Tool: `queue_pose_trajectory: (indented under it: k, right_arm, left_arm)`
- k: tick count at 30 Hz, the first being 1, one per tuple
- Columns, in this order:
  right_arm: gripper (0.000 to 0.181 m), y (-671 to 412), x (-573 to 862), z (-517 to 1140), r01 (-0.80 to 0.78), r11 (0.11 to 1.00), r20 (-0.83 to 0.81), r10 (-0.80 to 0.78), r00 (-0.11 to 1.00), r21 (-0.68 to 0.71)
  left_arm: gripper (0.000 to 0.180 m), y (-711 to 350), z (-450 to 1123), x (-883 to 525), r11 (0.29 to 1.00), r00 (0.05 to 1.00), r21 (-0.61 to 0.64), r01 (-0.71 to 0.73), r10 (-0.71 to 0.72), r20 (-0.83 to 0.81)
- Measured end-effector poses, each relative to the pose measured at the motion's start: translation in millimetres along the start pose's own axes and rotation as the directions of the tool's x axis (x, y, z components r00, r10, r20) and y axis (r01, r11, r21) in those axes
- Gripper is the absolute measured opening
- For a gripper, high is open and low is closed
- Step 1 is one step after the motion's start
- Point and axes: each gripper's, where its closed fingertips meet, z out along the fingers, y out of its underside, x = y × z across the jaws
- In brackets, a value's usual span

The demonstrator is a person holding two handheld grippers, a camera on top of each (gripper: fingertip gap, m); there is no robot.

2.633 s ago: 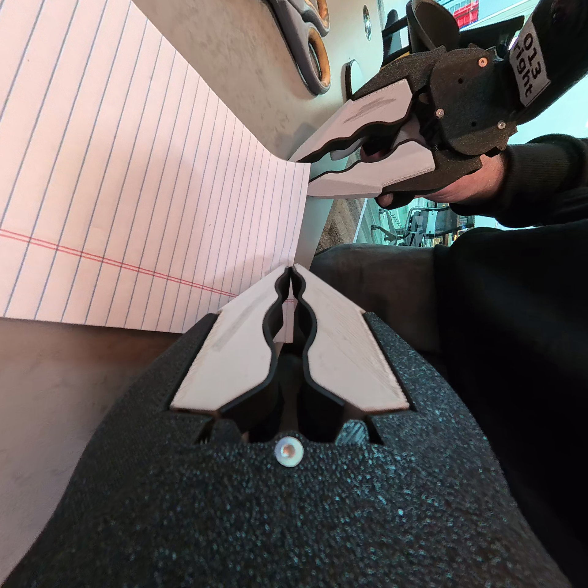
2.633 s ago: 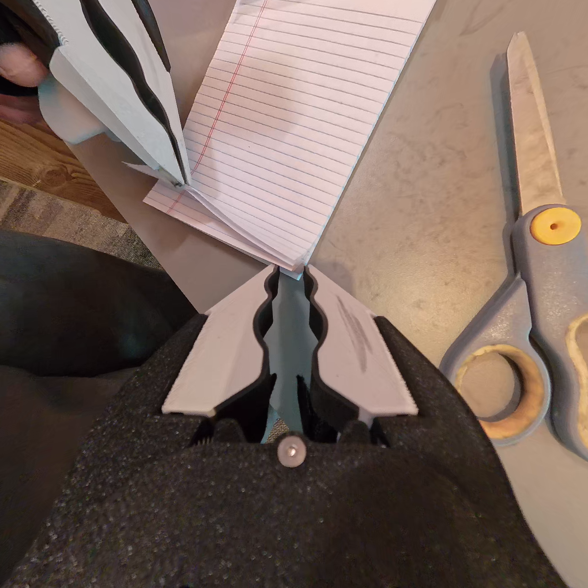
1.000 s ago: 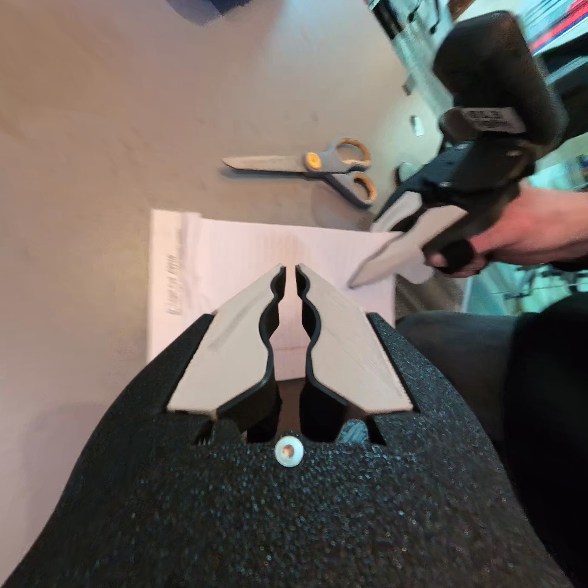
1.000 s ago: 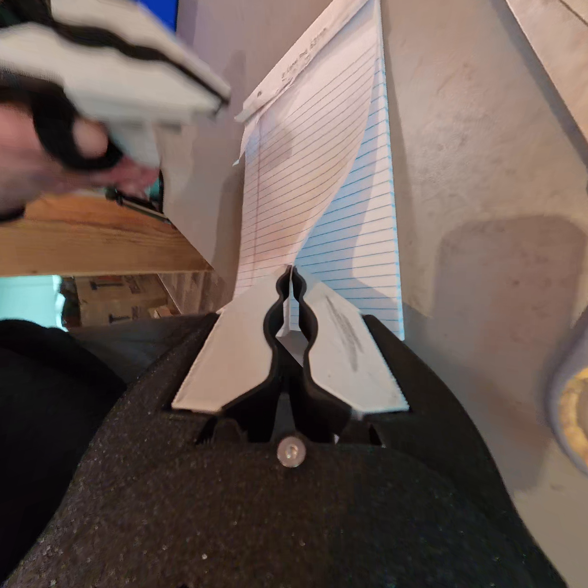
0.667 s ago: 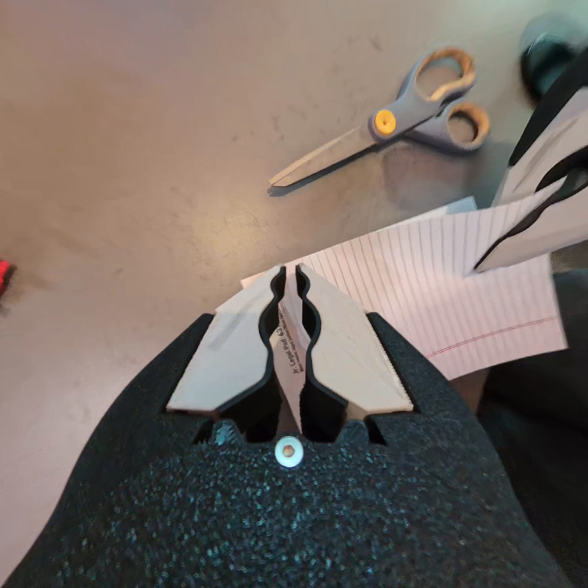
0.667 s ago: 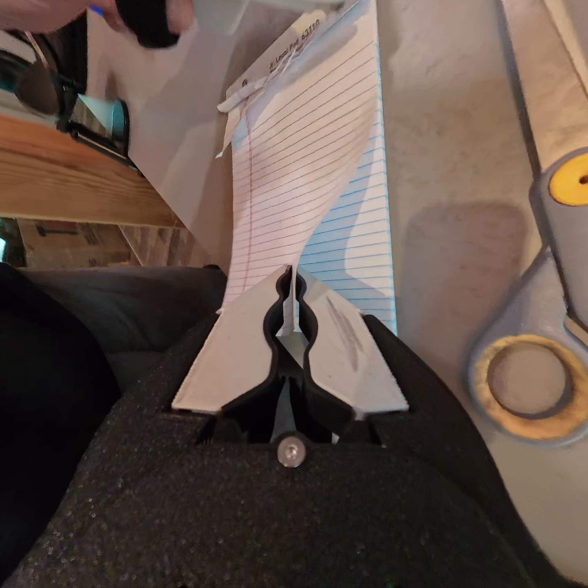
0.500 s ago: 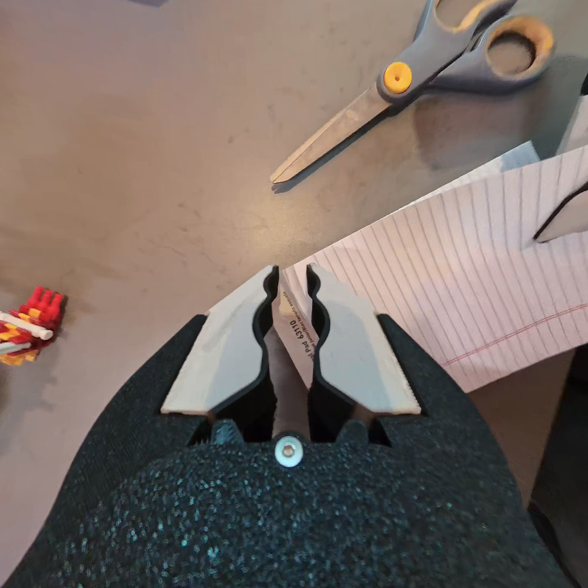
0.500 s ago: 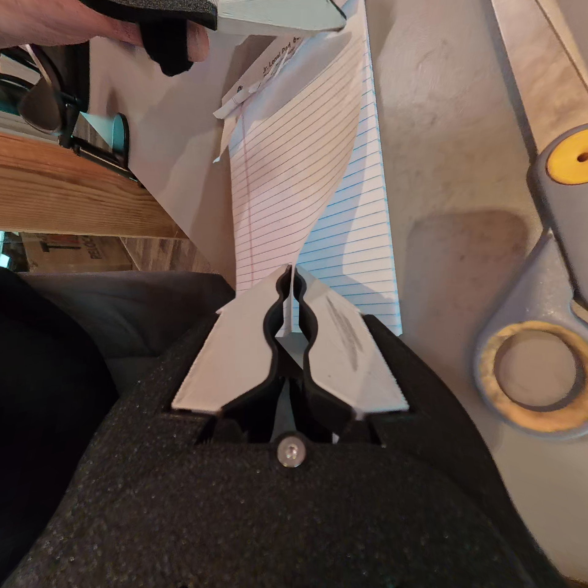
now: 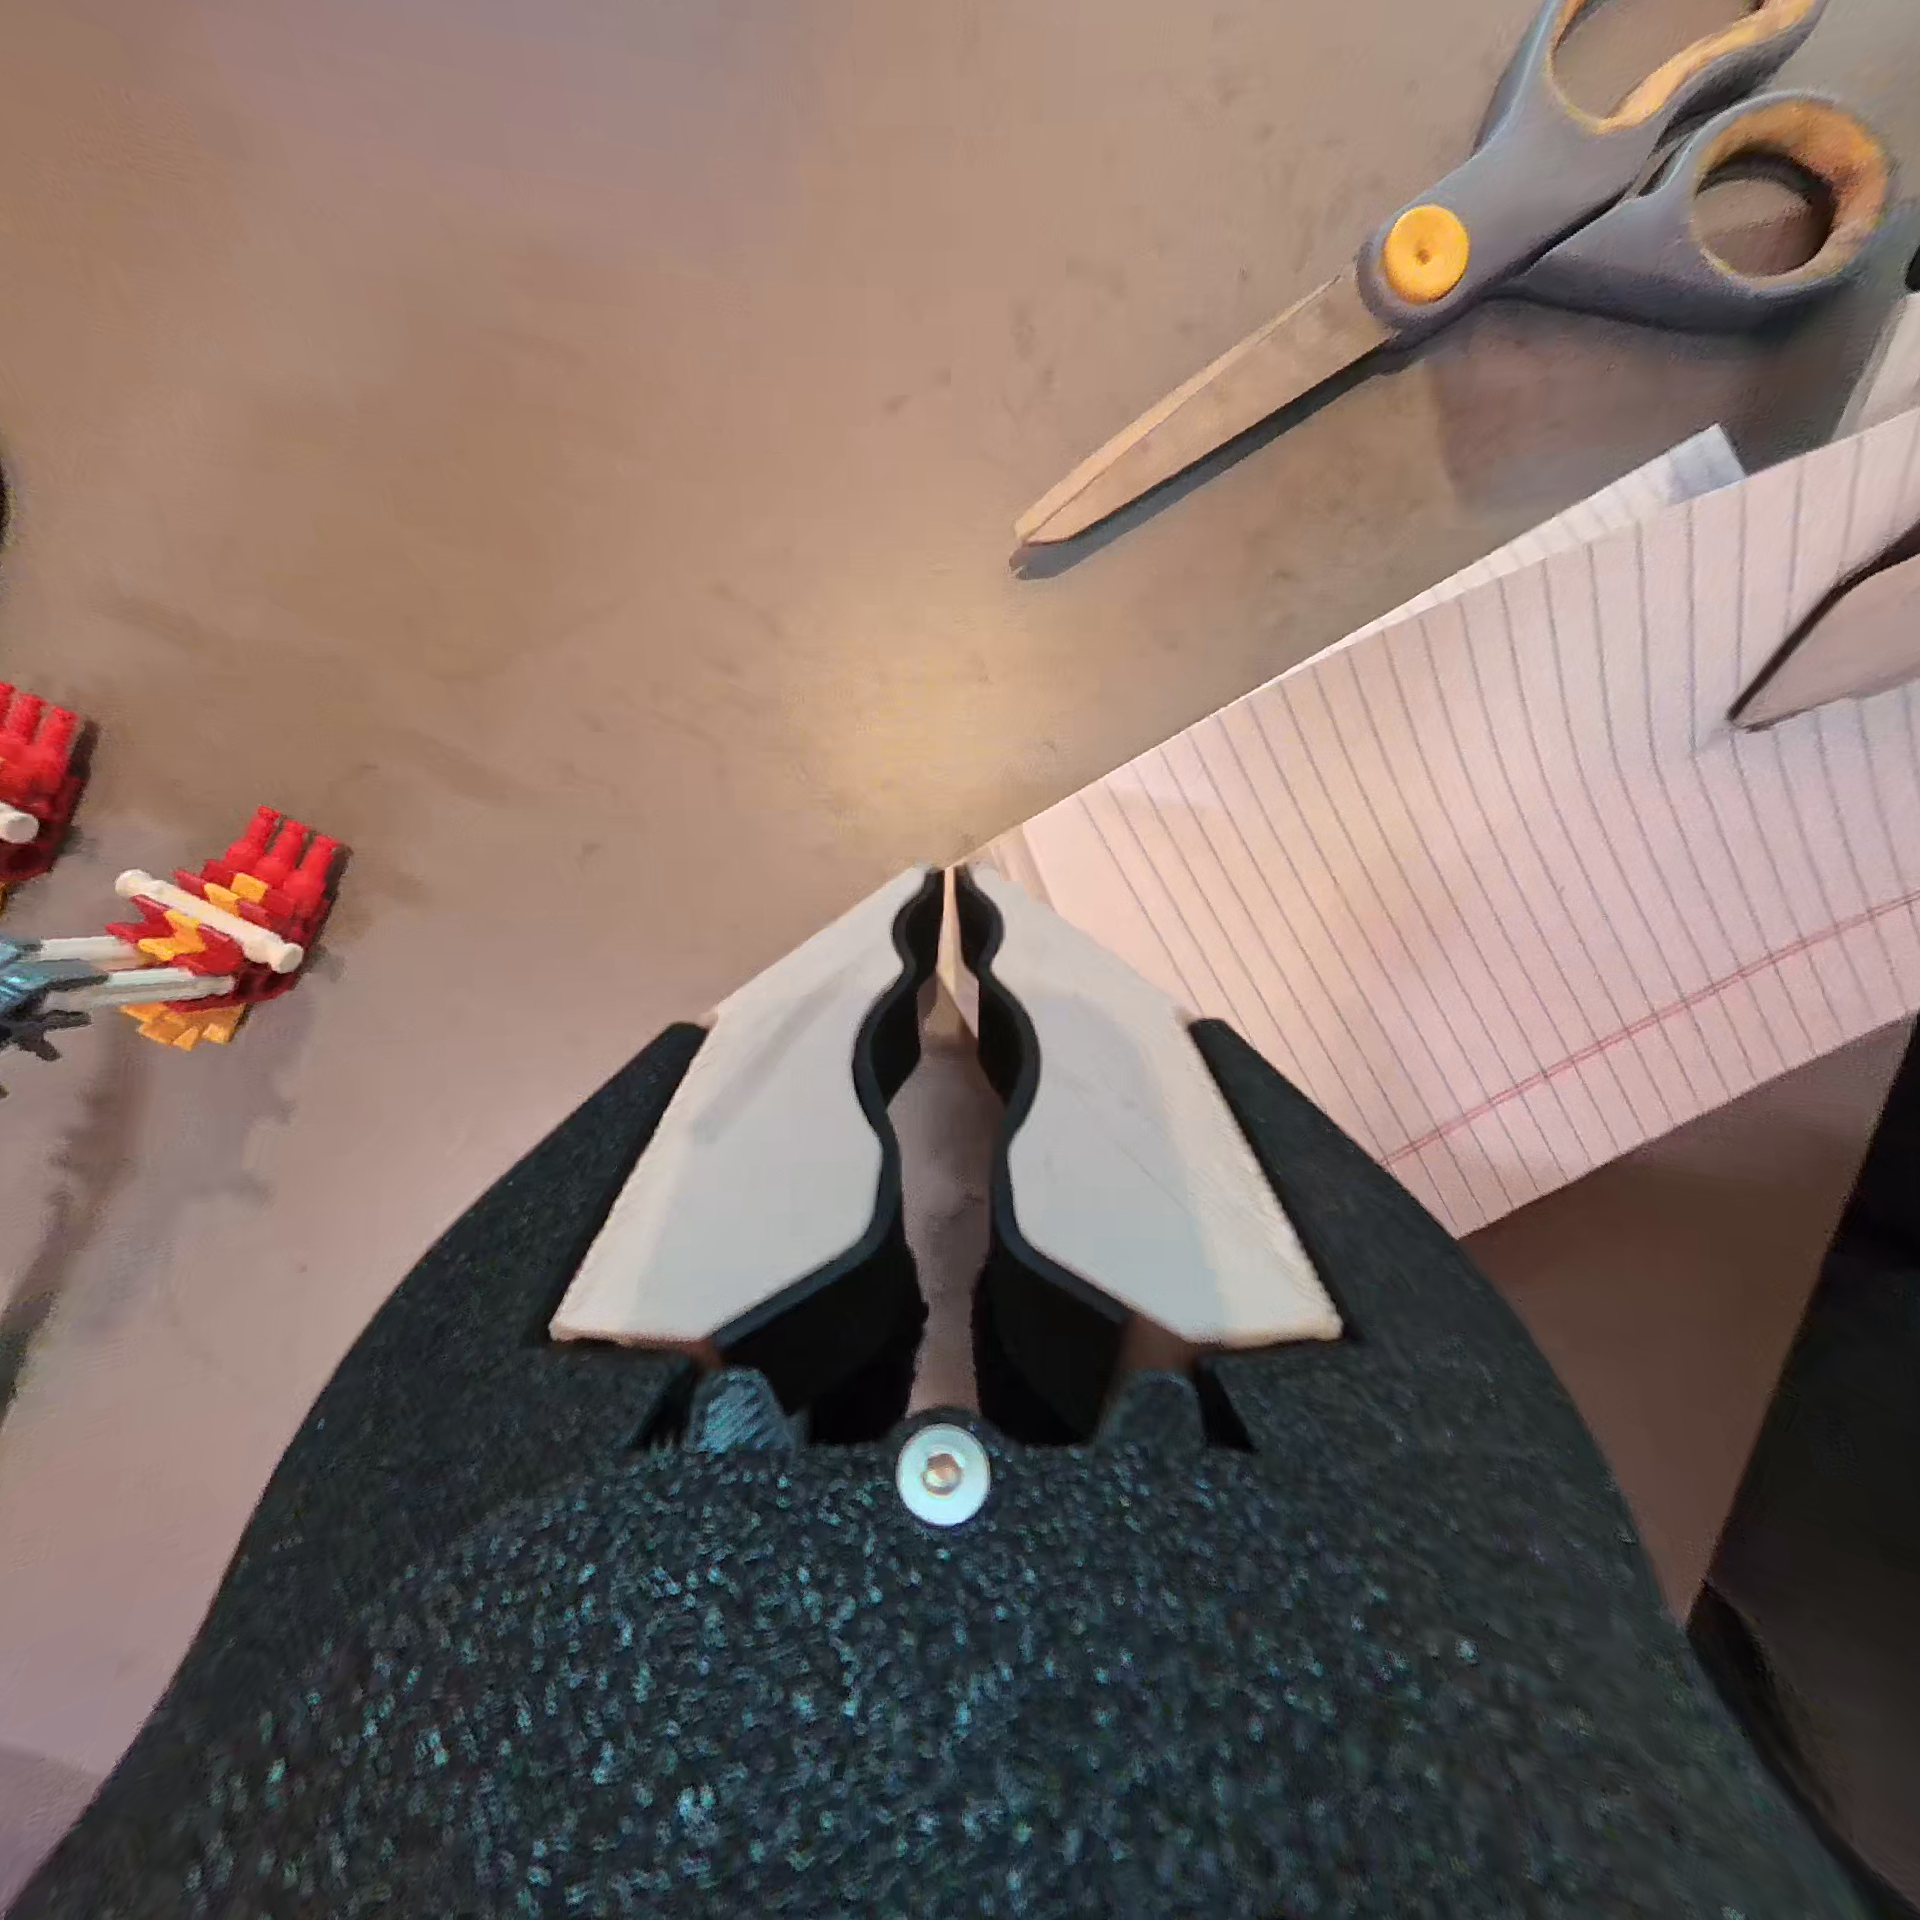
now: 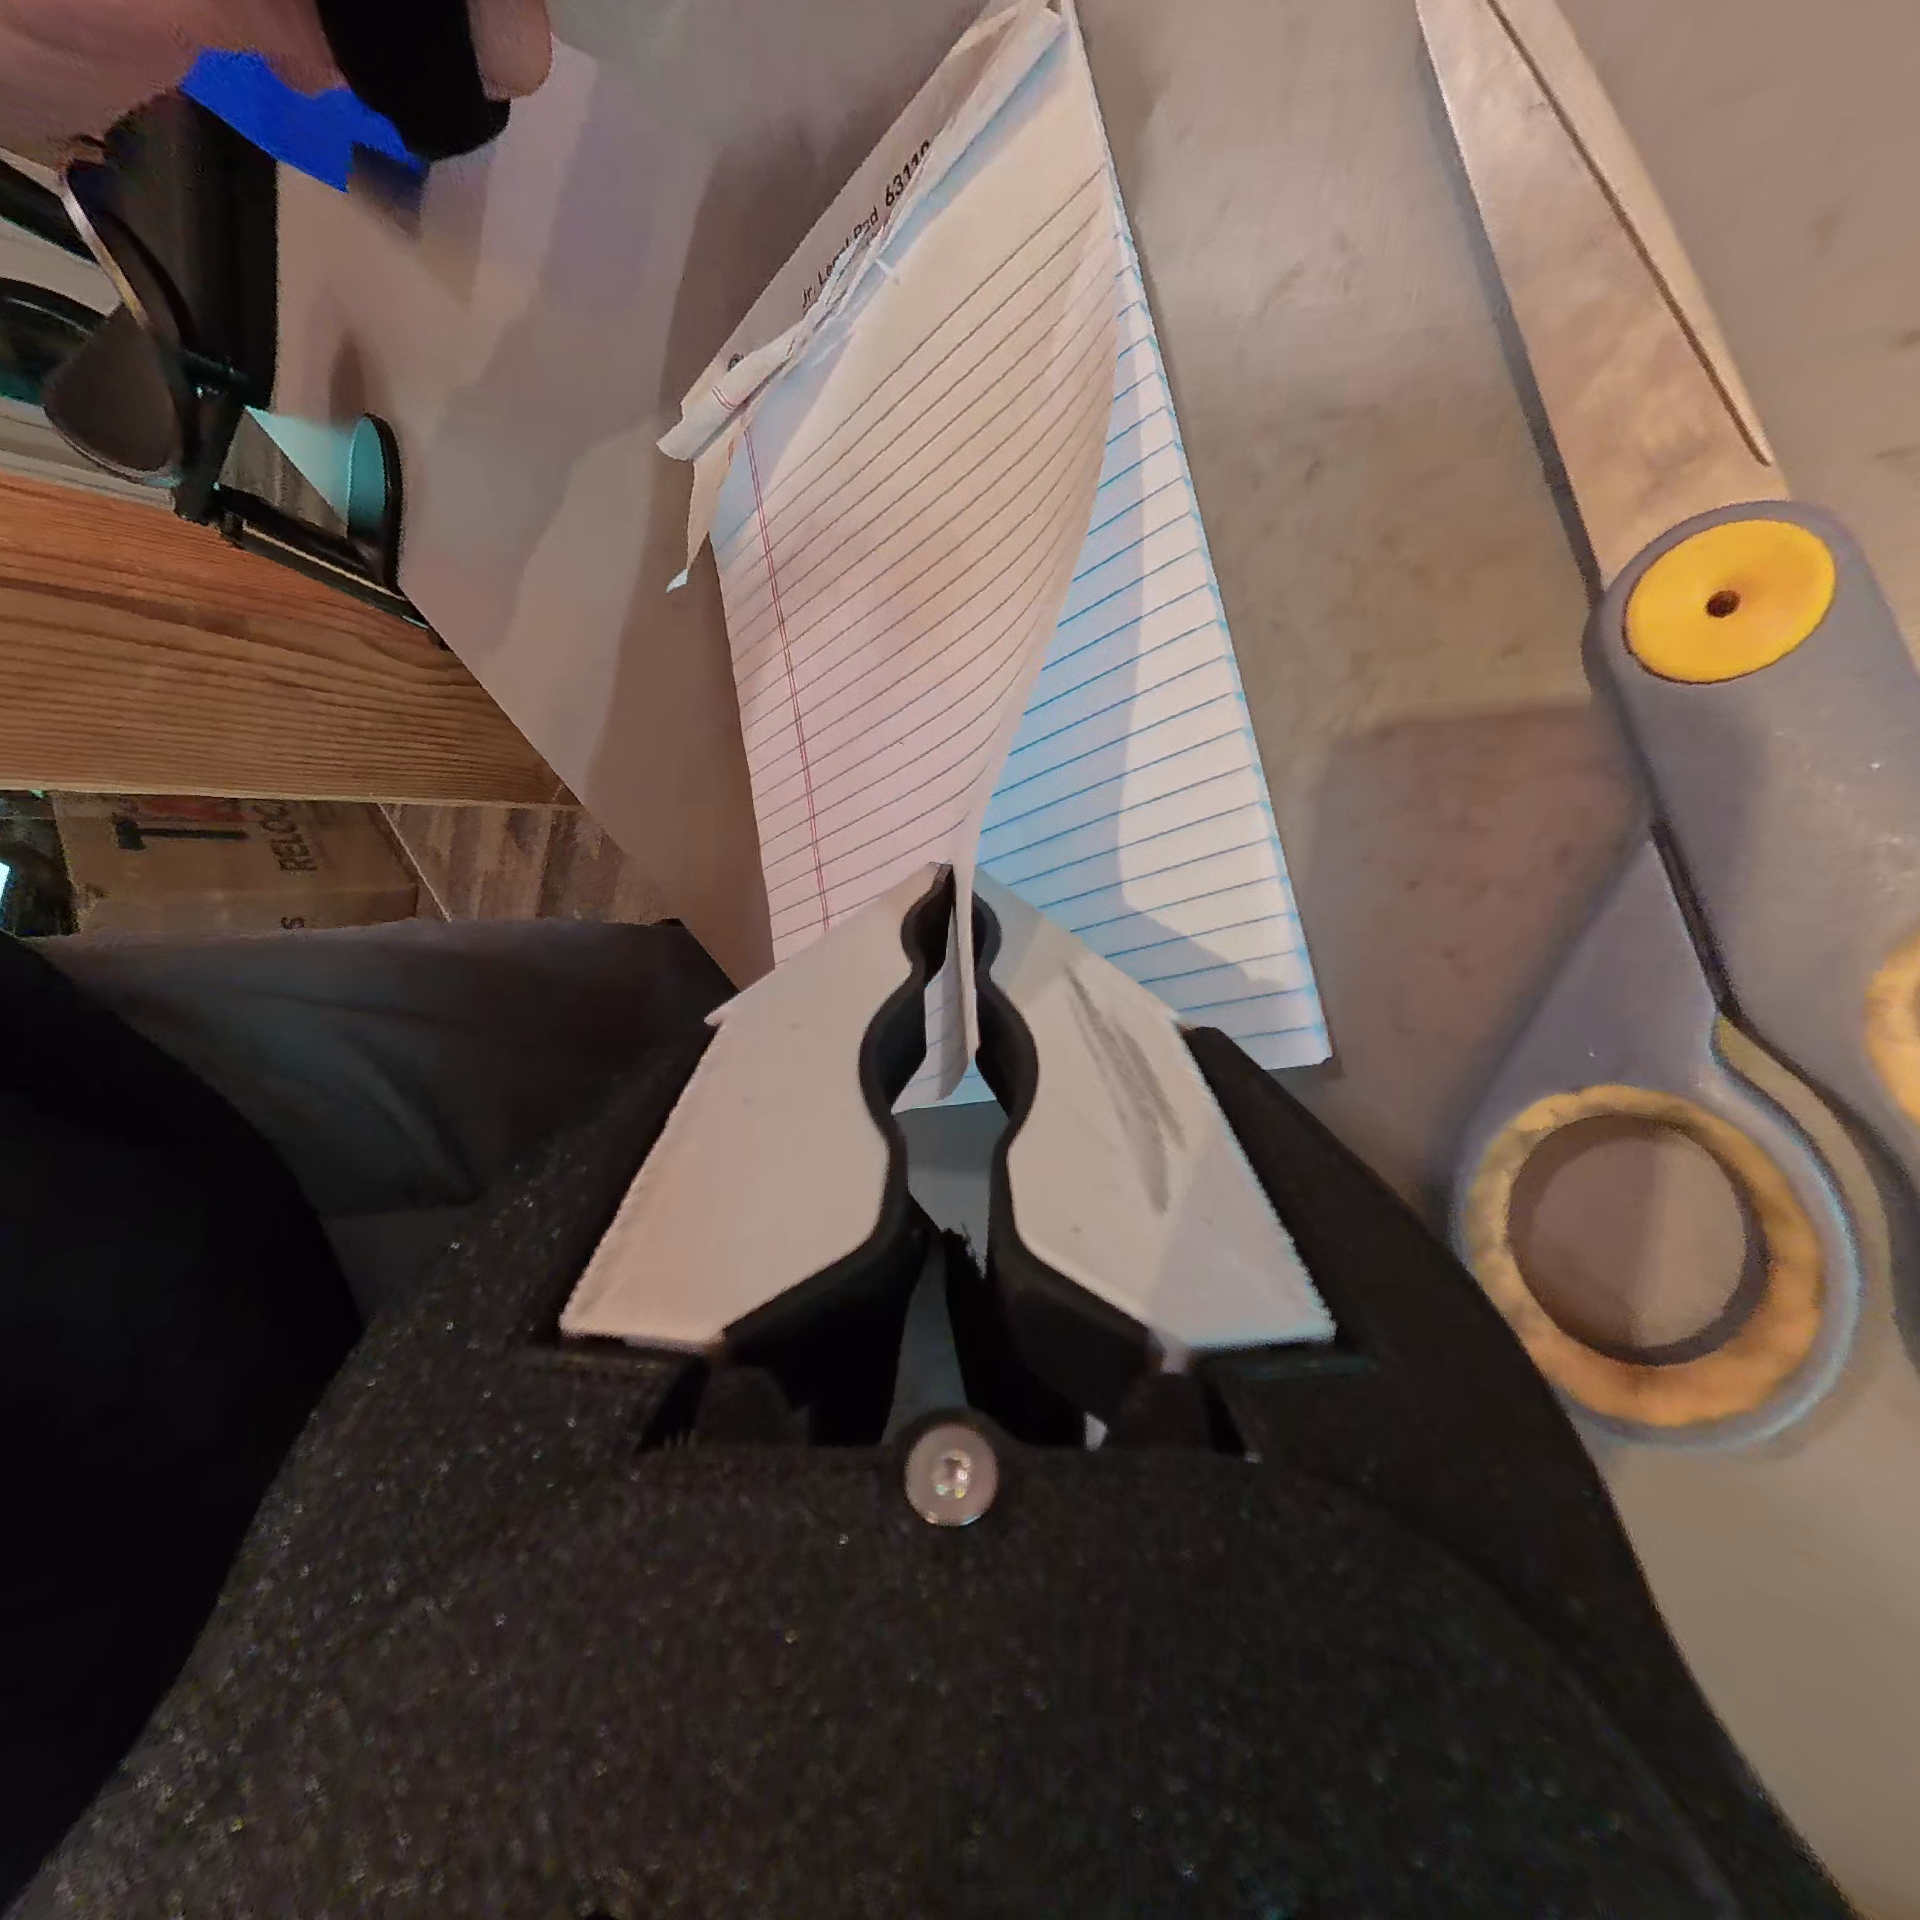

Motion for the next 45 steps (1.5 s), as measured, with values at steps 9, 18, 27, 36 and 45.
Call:
queue_pose_trajectory:
  k: [9,18,27,36,45]
  right_arm:
    - [0.000,1,2,3,-0.015,1.000,0.009,0.015,1.000,-0.012]
    - [0.000,10,4,9,-0.174,0.985,0.045,0.173,0.984,0.022]
    - [0.000,12,6,9,-0.190,0.981,0.046,0.189,0.981,0.033]
    - [0.000,17,-17,25,-0.381,0.923,0.174,0.369,0.913,0.044]
    - [0.000,27,-31,30,-0.357,0.932,0.157,0.344,0.926,0.064]
  left_arm:
    - [0.000,15,13,0,0.994,1.000,-0.106,-0.002,-0.001,-0.027]
    - [0.000,7,14,6,0.996,1.000,-0.090,0.017,-0.018,-0.010]
    - [0.000,7,19,7,0.994,0.999,-0.108,0.032,-0.031,0.008]
    - [0.000,7,19,6,0.991,0.995,-0.113,0.072,-0.064,0.072]
    - [0.000,7,19,5,0.992,0.996,-0.107,0.070,-0.063,0.068]
